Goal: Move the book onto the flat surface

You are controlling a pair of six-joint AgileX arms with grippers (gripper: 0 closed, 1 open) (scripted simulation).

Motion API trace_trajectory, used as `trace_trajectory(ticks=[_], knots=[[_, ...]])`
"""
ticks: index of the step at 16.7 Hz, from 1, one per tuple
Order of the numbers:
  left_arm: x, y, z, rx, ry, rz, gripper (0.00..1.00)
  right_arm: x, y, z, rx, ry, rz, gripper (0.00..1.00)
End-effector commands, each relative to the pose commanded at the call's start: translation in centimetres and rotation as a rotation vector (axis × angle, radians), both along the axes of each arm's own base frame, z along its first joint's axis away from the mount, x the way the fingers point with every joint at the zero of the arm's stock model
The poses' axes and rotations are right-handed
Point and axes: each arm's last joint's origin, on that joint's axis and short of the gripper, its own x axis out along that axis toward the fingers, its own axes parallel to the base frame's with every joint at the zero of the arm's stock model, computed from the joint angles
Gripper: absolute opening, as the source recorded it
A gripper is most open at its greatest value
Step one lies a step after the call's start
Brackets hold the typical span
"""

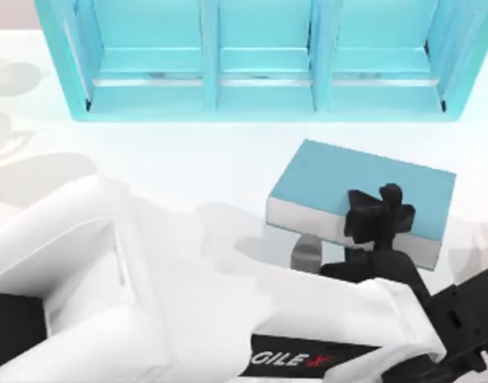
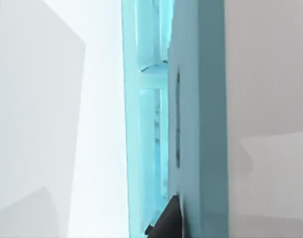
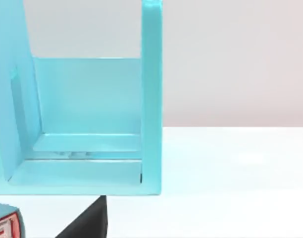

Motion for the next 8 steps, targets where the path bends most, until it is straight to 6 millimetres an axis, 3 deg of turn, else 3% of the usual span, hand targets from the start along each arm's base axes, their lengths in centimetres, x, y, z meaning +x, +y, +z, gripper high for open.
trace_trajectory(ticks=[8], knots=[[-0.4,-0.09,-0.22,-0.01,-0.005,0.004,0.0,0.0,0.0,0.0,0.0,0.0,0.0,1.0]])
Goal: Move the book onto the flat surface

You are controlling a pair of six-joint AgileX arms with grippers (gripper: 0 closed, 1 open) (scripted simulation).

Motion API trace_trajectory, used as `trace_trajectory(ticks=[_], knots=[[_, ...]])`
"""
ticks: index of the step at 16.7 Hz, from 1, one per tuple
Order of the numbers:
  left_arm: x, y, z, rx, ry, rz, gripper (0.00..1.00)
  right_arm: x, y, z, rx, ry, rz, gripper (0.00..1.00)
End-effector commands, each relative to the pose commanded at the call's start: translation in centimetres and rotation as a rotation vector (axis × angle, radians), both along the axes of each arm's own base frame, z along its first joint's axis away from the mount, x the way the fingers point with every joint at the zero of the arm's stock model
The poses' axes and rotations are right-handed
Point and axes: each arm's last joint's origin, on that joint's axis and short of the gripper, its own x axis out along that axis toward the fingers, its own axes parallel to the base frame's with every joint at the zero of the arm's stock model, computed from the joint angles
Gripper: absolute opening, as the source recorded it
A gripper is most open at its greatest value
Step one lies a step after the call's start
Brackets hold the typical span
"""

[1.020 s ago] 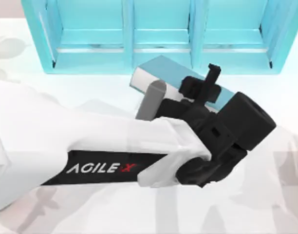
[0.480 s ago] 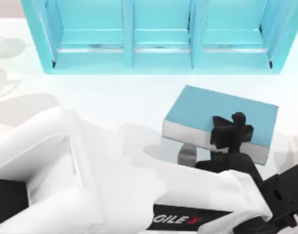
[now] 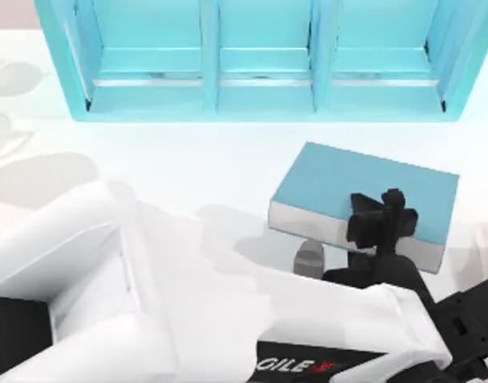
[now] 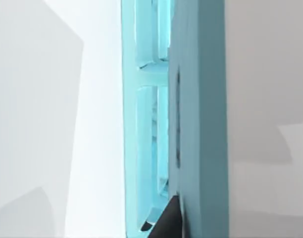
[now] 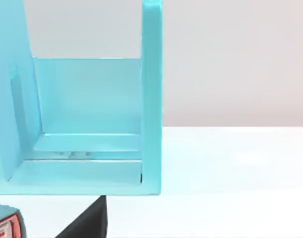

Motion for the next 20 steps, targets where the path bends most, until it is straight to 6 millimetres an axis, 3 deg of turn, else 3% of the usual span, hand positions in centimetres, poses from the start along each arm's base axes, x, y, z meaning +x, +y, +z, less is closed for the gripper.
trace_trajectory(ticks=[8,13,18,20], knots=[[-0.3,0.0,-0.1,0.002,0.0,0.002,0.0,0.0,0.0,0.0,0.0,0.0,0.0,1.0],[-0.3,0.0,-2.7,0.006,0.002,0.001,0.0,0.0,0.0,0.0,0.0,0.0,0.0,1.0],[-0.3,0.0,-3.0,0.002,0.001,0.002,0.0,0.0,0.0,0.0,0.0,0.0,0.0,1.0],[-0.3,0.0,-3.0,0.002,0.001,0.002,0.15,0.0,0.0,0.0,0.0,0.0,0.0,1.0]])
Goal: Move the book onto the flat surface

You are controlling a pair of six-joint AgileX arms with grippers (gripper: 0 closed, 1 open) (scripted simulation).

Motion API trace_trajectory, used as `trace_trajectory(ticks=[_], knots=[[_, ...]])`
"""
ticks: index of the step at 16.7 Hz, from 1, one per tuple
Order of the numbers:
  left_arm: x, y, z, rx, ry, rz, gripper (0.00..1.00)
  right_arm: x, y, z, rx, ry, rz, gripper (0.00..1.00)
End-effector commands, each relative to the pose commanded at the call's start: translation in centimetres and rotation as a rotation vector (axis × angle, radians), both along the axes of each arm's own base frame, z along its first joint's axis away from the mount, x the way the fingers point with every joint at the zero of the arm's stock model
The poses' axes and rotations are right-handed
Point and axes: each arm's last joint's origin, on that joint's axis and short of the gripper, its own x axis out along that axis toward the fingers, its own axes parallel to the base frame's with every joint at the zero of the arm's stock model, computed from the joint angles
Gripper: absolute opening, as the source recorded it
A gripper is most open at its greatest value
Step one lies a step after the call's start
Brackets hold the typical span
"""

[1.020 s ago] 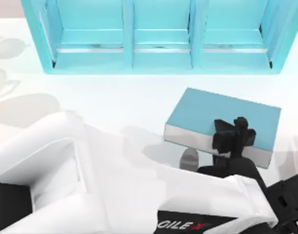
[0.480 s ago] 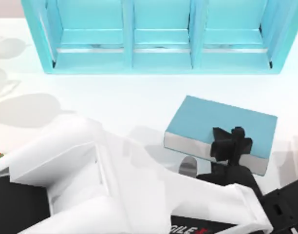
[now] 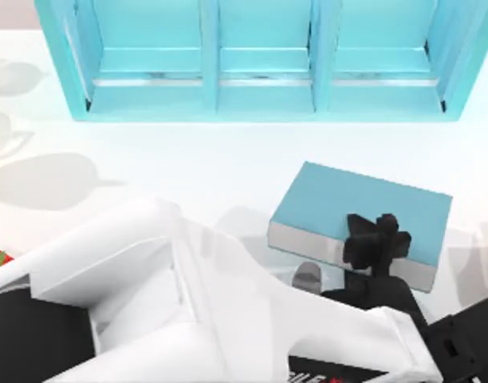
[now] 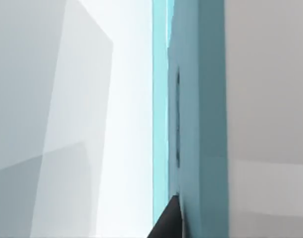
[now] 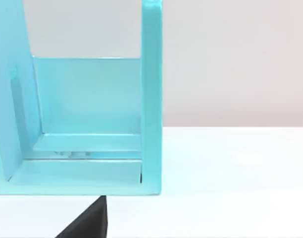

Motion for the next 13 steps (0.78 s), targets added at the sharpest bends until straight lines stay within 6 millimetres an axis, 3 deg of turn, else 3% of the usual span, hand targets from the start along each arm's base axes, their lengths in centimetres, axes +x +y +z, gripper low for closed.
trace_trajectory(ticks=[11,13], knots=[[0.0,0.0,0.0,0.0,0.0,0.0,0.98,0.0,0.0,0.0,0.0,0.0,0.0,1.0],[0.0,0.0,0.0,0.0,0.0,0.0,1.0,0.0,0.0,0.0,0.0,0.0,0.0,1.0]])
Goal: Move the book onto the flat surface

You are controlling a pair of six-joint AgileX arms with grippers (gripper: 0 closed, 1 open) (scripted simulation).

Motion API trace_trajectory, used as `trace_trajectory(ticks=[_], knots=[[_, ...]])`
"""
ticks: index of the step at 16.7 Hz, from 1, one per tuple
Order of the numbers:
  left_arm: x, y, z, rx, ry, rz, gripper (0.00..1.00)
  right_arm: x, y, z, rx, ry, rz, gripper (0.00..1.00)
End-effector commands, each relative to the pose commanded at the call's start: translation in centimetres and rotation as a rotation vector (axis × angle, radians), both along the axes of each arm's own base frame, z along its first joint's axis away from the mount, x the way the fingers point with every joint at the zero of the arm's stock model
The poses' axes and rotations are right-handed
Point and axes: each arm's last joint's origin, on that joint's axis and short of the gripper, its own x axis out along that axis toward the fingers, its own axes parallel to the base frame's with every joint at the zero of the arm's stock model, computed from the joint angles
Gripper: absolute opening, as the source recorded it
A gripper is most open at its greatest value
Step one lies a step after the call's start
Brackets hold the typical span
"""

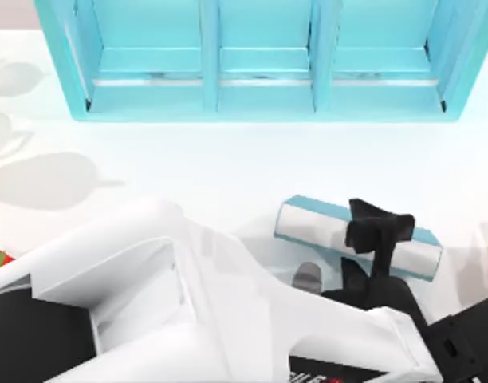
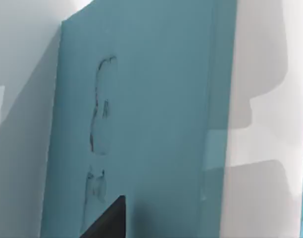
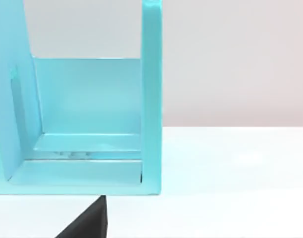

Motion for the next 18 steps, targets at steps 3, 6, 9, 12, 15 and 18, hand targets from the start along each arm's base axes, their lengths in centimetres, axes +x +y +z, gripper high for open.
trace_trajectory(ticks=[3,6,9,12,15,18], knots=[[0.0,0.0,0.0,0.0,0.0,0.0,1.0,0.0,0.0,0.0,0.0,0.0,0.0,1.0],[0.0,0.0,0.0,0.0,0.0,0.0,1.0,0.0,0.0,0.0,0.0,0.0,0.0,1.0],[-0.2,0.0,-0.2,0.003,0.003,-0.002,1.0,0.0,0.0,0.0,0.0,0.0,0.0,1.0],[-1.5,-0.4,-0.8,0.006,0.013,-0.009,1.0,0.0,0.0,0.0,0.0,0.0,0.0,1.0],[-3.6,-0.7,-1.6,0.009,0.028,-0.013,1.0,0.0,0.0,0.0,0.0,0.0,0.0,1.0],[-6.3,-0.8,-2.1,0.015,0.039,-0.013,1.0,0.0,0.0,0.0,0.0,0.0,0.0,1.0]])
